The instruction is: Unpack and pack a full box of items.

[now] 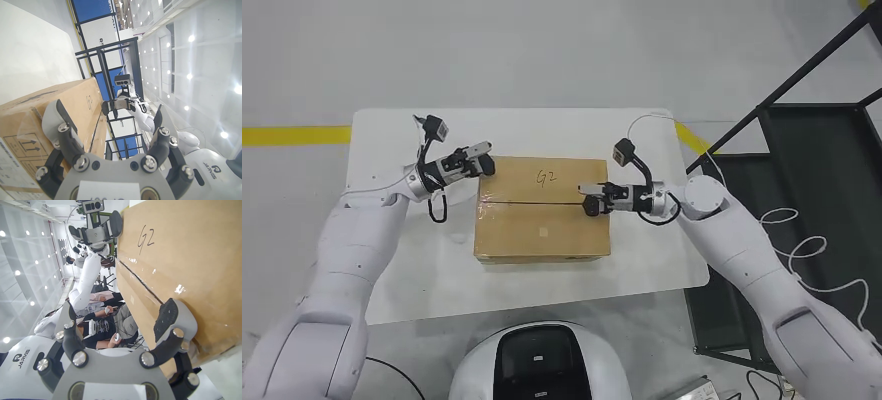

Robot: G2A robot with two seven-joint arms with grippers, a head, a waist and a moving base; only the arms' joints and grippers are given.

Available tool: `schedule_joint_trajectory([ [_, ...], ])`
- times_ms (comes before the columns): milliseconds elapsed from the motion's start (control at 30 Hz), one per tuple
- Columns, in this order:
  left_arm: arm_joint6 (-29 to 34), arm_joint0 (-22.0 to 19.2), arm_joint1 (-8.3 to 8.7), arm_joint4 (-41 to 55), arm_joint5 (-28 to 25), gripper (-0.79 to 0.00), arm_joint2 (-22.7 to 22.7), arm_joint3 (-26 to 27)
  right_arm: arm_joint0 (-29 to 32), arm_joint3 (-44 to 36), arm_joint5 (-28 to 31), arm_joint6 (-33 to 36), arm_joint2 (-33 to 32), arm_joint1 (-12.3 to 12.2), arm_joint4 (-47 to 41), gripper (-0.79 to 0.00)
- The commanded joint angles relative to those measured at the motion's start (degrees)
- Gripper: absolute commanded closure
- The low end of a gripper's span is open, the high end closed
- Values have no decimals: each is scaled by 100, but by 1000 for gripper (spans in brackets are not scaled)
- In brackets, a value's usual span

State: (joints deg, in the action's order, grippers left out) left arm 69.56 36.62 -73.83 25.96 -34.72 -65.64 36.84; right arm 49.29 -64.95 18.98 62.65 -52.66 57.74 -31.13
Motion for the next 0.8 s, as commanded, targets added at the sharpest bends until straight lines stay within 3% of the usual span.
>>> schedule_joint_trajectory([
  [0, 24, 114, 54, 80, 24, -785, -86, 218, -38, 43, -13, -8, 12, 20, 26, -785],
  [433, 114, 1458, 519, 220, 481, -785, -1022, 2114, -140, 136, -259, -75, 7, 89, 315, -785],
  [767, 114, 1458, 519, 220, 481, -785, -1022, 2114, -140, 136, -259, -75, 7, 89, 315, -785],
])
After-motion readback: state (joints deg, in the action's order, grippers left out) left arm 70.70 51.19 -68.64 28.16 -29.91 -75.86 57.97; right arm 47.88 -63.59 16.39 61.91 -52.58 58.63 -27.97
